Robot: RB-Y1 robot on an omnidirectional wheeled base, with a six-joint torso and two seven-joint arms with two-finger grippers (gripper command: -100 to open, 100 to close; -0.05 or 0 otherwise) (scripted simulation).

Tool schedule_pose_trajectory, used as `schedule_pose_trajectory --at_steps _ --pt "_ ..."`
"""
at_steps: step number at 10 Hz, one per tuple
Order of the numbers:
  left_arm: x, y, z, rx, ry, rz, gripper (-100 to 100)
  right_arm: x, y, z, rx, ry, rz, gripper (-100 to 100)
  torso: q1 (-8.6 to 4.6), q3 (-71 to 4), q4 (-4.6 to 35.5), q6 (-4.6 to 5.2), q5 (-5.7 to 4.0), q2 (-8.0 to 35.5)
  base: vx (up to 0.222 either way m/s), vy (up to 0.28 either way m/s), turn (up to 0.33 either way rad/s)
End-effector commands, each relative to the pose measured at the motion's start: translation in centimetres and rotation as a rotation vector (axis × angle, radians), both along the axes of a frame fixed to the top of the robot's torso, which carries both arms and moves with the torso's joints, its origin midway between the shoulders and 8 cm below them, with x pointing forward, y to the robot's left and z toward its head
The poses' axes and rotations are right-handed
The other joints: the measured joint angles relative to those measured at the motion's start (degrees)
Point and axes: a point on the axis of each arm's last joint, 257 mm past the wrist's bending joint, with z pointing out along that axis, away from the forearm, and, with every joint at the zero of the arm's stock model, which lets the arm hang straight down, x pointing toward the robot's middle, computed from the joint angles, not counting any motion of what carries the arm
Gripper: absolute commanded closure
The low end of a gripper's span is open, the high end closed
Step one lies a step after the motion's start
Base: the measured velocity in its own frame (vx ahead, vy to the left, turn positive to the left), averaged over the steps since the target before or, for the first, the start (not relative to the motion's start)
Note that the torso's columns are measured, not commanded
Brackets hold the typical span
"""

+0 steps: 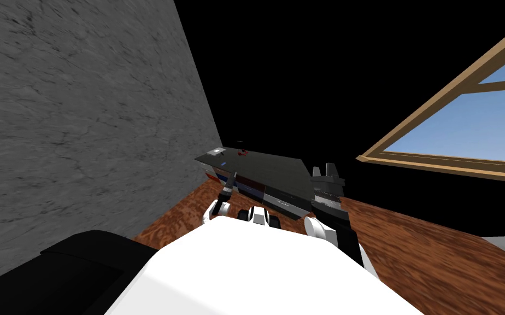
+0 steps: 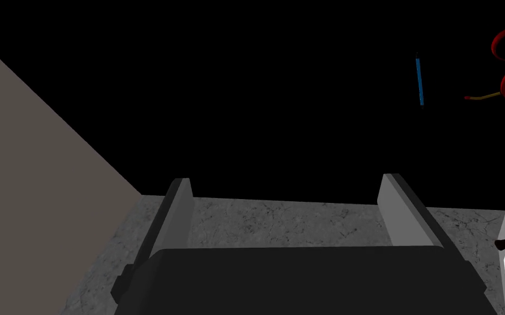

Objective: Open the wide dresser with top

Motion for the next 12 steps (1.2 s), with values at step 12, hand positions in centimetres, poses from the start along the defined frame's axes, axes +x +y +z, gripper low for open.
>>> schedule_pose_trajectory --at_steps 12 --pt "0.2 0.6 -11.8 0.017 0.187 0.016 -100 0.0 0.0 0.0 0.000 0.000 0.000 0 -0.01 0.00 0.00 0.00 0.00 0.00 0.031 0.005 -0.038"
